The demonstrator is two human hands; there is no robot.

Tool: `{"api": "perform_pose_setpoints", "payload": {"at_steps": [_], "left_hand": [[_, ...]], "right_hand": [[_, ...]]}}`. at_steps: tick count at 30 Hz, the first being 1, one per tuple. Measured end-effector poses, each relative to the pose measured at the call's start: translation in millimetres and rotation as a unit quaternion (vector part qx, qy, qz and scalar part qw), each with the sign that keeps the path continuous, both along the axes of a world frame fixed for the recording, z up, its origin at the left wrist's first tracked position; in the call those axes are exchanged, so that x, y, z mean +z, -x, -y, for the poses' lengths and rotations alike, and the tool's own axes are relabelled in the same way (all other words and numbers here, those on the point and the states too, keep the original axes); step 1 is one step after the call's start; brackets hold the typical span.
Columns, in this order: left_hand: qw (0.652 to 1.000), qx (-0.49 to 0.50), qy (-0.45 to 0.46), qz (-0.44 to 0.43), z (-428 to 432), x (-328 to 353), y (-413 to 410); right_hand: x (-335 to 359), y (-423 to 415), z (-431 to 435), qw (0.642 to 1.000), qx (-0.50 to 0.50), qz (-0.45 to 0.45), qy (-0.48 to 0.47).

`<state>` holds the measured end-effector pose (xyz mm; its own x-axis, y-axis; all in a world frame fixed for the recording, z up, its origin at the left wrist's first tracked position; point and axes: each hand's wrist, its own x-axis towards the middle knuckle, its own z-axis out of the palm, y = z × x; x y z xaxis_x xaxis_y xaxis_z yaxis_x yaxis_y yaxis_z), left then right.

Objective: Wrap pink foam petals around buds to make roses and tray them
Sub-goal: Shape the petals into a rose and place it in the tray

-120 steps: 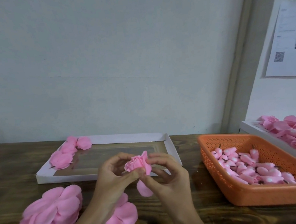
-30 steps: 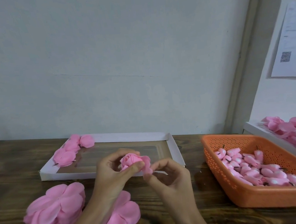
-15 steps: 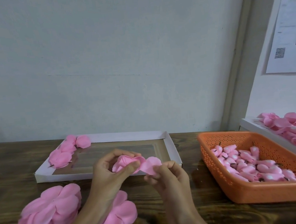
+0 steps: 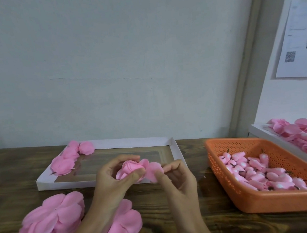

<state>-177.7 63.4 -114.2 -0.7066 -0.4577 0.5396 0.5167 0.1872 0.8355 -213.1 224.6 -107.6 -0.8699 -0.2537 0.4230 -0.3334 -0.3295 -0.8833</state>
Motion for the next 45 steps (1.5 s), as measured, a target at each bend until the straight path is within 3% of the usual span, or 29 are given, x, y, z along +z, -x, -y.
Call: {"api": "perform_pose_setpoints", "payload": {"at_steps": [6, 11, 17, 19, 23, 26, 32, 41, 45], "left_hand": [[1.0, 0.006, 0.001, 0.005, 1, -5, 2], [0.998, -0.046, -0.018, -0.025, 2, -2, 3], [0.997, -0.059, 0.034, -0.021, -1, 0, 2], [0.997, -0.045, 0.055, -0.012, -2, 0, 2], [0.996, -0.07, 0.059, -0.016, -1, -1, 2], [0.995, -0.069, 0.064, -0.019, -2, 0, 1], [0.996, -0.043, 0.081, 0.017, 0, -1, 1], [0.998, -0.034, 0.055, 0.019, 5, 0, 1], [0.997, -0.017, 0.073, 0.021, 5, 0, 2]], "right_hand": [[-3, -4, 3, 0.998, -0.007, -0.042, -0.036], [-4, 4, 1, 0.988, -0.006, 0.149, 0.043], [-4, 4, 2, 0.971, 0.036, 0.216, 0.098], [-5, 5, 2, 0.981, 0.017, 0.177, 0.083], [-7, 5, 1, 0.999, -0.023, -0.026, -0.017], [-10, 2, 2, 0.996, -0.015, -0.084, -0.022], [-6, 5, 1, 0.998, 0.008, -0.059, -0.035], [0, 18, -6, 0.988, 0.132, -0.03, -0.075], [-6, 24, -6, 0.989, 0.123, -0.046, -0.074]]}}
